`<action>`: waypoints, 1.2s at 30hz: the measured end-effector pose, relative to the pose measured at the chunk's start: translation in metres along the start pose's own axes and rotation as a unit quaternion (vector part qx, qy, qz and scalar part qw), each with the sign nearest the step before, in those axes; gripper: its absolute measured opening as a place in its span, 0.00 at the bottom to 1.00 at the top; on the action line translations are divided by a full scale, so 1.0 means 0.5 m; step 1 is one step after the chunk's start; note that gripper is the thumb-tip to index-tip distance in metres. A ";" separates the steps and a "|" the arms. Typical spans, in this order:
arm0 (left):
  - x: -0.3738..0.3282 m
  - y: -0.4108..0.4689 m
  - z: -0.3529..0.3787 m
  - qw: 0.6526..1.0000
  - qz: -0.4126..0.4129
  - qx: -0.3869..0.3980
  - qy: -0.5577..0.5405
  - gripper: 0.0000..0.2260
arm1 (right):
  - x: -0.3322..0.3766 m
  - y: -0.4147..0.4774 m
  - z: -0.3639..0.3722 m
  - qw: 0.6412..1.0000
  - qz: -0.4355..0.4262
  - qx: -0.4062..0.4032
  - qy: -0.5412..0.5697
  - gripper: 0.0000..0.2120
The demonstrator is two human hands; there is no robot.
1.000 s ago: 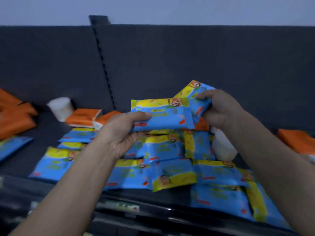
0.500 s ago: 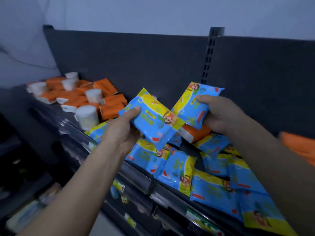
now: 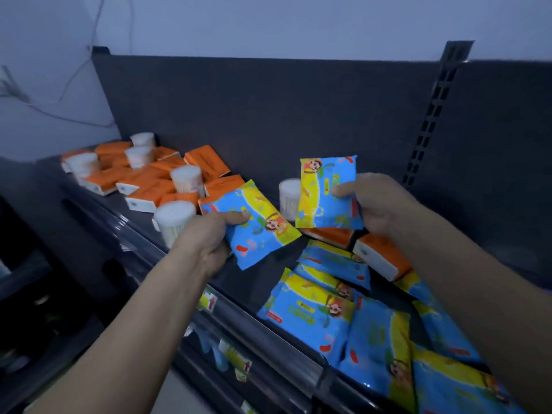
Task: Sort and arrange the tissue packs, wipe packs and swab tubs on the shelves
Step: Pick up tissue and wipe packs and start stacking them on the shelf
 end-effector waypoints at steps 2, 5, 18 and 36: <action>-0.029 0.045 -0.019 0.999 0.031 0.008 0.019 0.08 | 0.002 0.018 0.023 0.999 -0.004 -0.040 -0.035 0.06; -0.121 0.148 -0.078 0.990 0.087 0.062 0.091 0.10 | 0.015 0.077 0.118 0.991 -0.009 -0.125 -0.037 0.10; -0.226 0.324 -0.064 0.949 0.162 0.159 0.219 0.09 | 0.049 0.155 0.194 0.980 -0.066 -0.173 -0.074 0.12; -0.246 0.563 -0.047 0.937 0.119 0.217 0.247 0.10 | 0.045 0.362 0.241 0.942 -0.133 -0.166 -0.260 0.12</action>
Point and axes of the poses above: each hand's wrist, its own y-axis towards the middle knuckle, its own z-axis out of the palm, x = y × z, the point moved 1 cm from there along y, towards the middle knuckle, and after that the axes turned 14 degrees about -y, right-handed, at the moved point
